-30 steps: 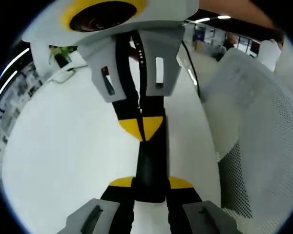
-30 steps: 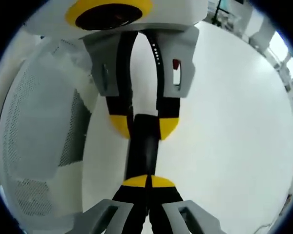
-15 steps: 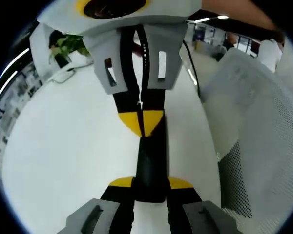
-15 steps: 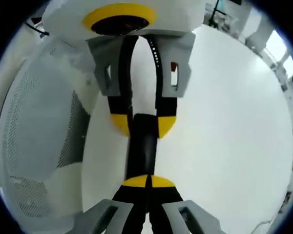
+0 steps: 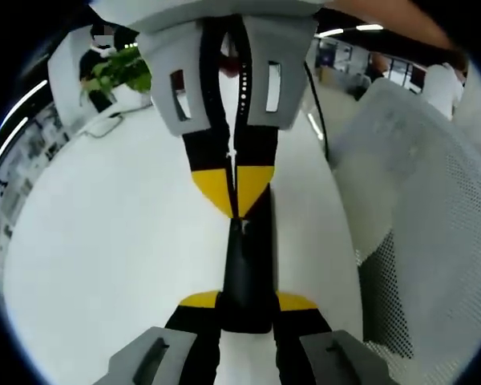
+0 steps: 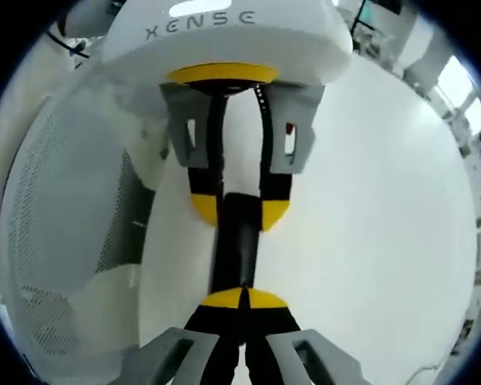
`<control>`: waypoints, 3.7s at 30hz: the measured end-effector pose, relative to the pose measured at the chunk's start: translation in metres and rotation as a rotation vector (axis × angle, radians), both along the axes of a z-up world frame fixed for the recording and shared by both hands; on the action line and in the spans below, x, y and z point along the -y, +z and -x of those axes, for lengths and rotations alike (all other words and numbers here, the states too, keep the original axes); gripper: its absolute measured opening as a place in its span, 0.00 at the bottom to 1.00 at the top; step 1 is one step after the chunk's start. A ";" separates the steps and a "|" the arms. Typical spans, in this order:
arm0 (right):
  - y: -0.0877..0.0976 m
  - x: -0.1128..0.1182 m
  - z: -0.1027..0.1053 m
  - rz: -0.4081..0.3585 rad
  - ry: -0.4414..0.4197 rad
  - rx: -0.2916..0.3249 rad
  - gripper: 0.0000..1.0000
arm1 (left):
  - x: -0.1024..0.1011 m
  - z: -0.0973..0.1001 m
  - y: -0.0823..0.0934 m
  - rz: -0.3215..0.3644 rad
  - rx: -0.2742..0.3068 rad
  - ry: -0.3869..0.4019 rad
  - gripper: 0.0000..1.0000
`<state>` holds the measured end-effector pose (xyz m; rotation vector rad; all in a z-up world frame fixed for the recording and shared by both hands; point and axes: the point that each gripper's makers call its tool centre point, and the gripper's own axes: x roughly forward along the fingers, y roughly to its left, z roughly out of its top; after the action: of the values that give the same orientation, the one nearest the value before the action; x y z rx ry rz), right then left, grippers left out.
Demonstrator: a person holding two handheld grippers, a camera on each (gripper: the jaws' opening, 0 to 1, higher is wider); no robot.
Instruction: Press the specified remote control buttons in sequence, fully releasing each button before pressing the next.
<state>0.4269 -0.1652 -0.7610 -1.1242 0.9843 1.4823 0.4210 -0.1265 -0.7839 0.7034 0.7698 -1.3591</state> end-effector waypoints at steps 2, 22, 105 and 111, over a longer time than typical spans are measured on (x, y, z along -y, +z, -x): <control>0.001 0.000 0.001 0.000 0.001 0.001 0.00 | 0.000 0.000 0.000 0.001 0.000 0.001 0.23; -0.006 -0.001 0.006 0.009 0.015 -0.009 0.00 | 0.000 -0.001 0.001 0.000 0.000 -0.002 0.23; -0.001 -0.001 0.016 -0.017 -0.003 0.024 0.00 | -0.001 -0.003 -0.001 0.011 -0.004 -0.003 0.23; -0.006 -0.001 0.020 -0.010 0.001 0.013 0.00 | -0.001 -0.003 -0.001 0.012 -0.004 -0.003 0.23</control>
<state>0.4068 -0.1645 -0.7675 -1.1260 0.9662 1.4773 0.4238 -0.1259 -0.7852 0.6922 0.7635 -1.3671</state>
